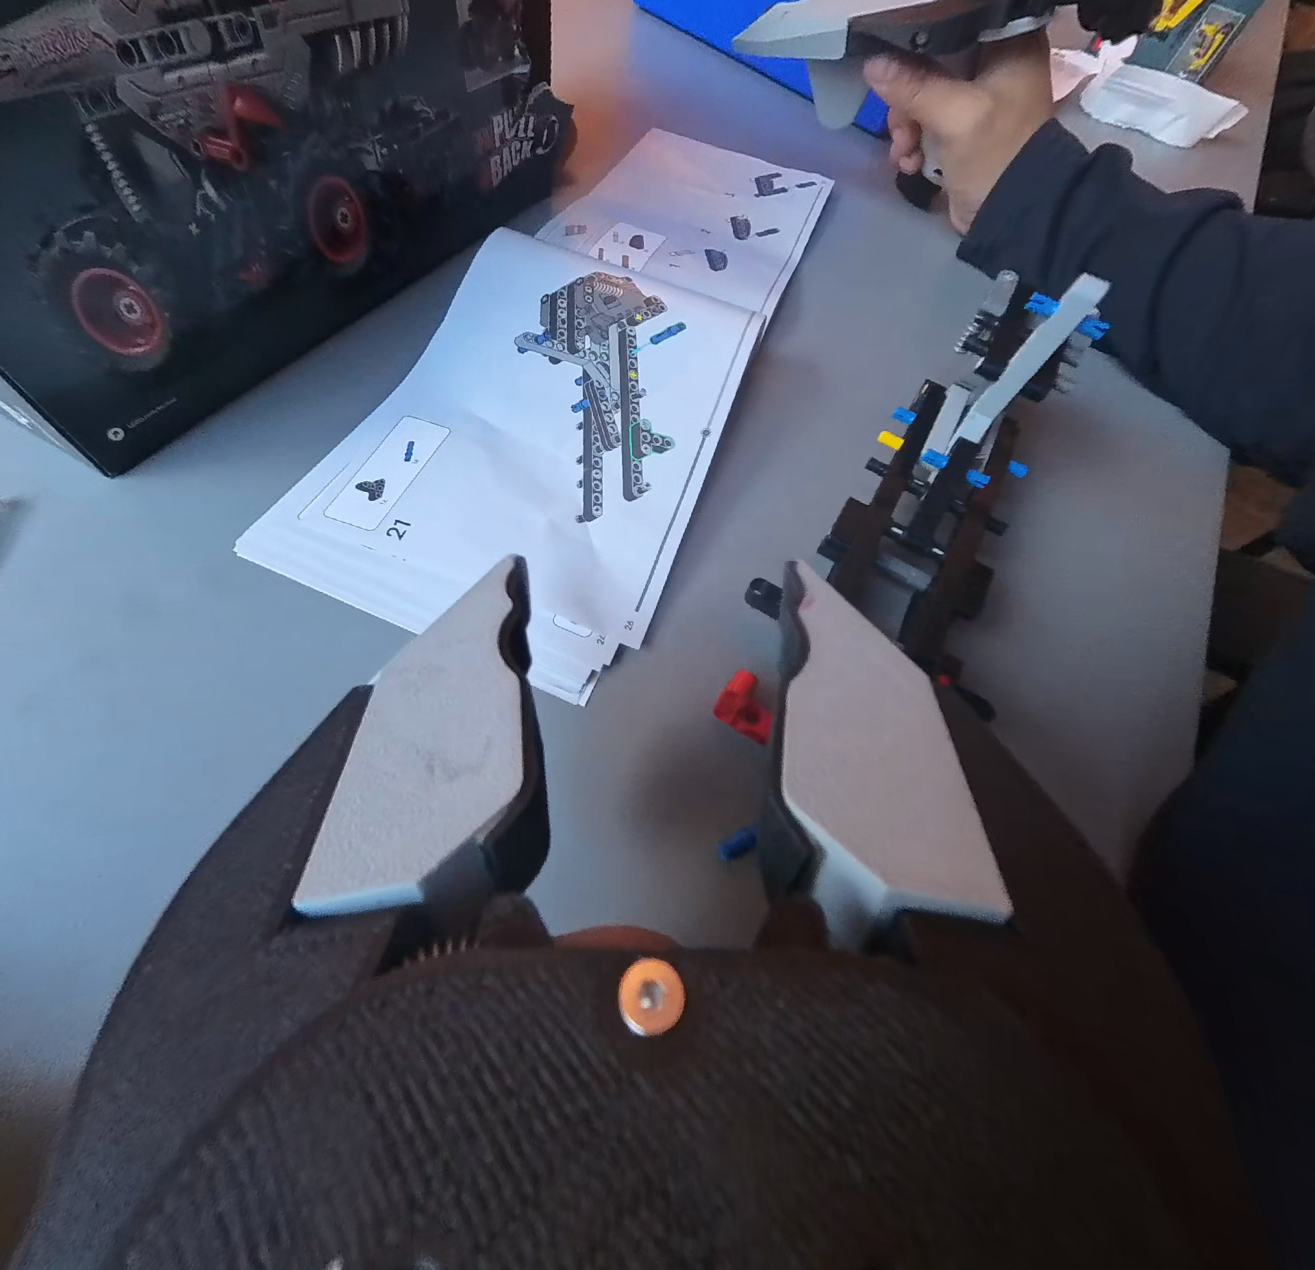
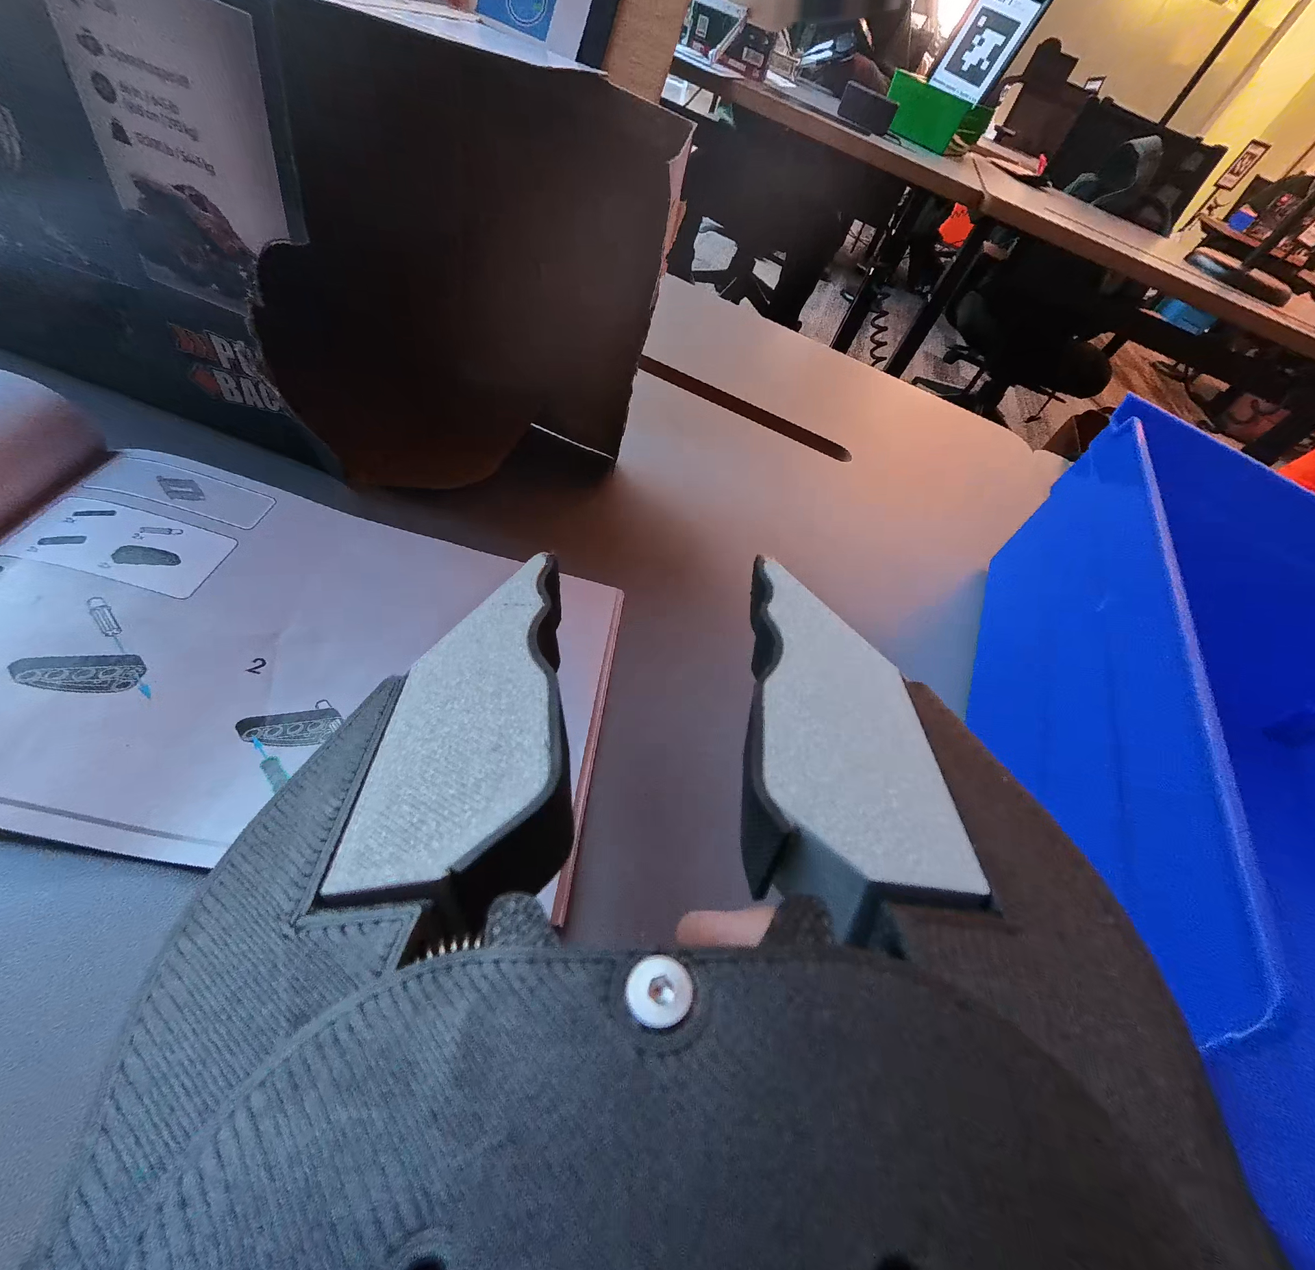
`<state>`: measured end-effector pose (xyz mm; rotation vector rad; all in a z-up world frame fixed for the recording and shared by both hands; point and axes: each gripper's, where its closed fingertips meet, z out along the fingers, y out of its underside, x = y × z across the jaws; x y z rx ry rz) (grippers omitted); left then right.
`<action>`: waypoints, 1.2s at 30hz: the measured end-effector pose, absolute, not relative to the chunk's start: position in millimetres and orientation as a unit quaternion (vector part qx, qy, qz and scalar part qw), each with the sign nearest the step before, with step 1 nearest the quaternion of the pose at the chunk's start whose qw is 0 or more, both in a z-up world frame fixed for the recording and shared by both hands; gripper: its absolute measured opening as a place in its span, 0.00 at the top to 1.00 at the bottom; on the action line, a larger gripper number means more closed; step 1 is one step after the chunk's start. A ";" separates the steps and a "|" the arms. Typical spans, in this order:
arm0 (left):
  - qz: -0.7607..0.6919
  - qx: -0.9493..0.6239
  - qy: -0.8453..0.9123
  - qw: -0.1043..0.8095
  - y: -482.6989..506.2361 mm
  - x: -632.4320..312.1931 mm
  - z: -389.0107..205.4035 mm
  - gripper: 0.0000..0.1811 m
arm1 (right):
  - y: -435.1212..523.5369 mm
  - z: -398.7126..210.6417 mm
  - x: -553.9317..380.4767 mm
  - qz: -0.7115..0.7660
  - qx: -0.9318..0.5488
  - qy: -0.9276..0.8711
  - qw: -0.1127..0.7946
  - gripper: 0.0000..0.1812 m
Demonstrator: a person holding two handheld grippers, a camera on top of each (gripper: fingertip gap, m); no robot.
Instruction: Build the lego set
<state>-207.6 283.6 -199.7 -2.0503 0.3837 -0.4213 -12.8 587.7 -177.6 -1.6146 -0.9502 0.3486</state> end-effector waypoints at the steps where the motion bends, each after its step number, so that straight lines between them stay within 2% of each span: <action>1: -0.177 -0.841 0.156 0.486 283.4 -207.8 -198.4 0.62 | 587.6 -177.2 -12.6 0.151 -0.690 -0.406 0.580 0.72; 9: -0.187 -0.838 0.157 0.488 280.8 -206.1 -195.2 0.62 | 588.0 -179.9 -13.8 0.142 -0.692 -0.411 0.576 0.72; 13: -0.183 -0.841 0.156 0.485 281.4 -208.0 -197.9 0.62 | 589.9 -180.4 -12.6 0.149 -0.698 -0.404 0.572 0.68; 36: -0.174 -0.842 0.168 0.482 281.2 -206.0 -200.5 0.63 | 587.6 -184.3 -17.9 0.136 -0.692 -0.424 0.568 0.70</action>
